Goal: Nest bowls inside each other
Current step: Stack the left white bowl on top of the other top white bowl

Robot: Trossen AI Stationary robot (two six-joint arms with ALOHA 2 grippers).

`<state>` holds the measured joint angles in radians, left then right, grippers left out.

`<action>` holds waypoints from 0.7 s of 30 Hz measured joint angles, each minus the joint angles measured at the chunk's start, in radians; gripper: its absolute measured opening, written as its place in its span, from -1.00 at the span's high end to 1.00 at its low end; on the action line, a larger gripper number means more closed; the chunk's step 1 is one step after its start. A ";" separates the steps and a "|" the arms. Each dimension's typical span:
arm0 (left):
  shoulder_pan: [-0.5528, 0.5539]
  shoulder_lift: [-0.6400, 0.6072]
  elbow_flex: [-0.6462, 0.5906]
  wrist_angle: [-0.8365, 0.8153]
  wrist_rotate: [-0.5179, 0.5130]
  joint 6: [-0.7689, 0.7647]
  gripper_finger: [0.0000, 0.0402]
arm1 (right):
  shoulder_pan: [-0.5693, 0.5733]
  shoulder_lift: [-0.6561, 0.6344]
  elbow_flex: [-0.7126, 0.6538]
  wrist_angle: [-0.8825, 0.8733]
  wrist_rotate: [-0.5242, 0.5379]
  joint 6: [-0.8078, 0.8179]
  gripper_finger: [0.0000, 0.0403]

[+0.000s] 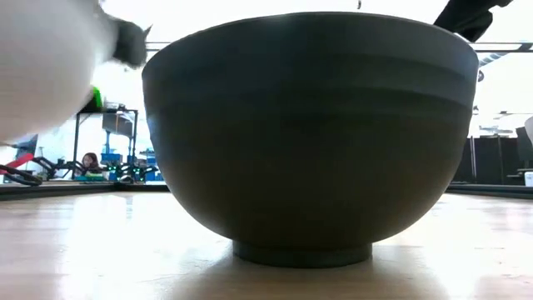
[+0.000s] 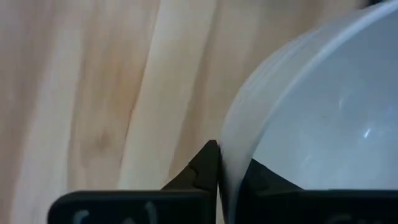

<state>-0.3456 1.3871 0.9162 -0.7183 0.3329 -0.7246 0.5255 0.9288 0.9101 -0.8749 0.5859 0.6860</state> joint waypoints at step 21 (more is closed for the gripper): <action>0.511 0.266 0.823 -0.281 -0.162 0.004 1.00 | 0.000 -0.090 -0.238 0.360 0.009 -0.025 0.96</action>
<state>0.1654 1.6530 1.7389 -0.9996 0.1705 -0.7207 0.5255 0.8391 0.6718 -0.5149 0.5949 0.6612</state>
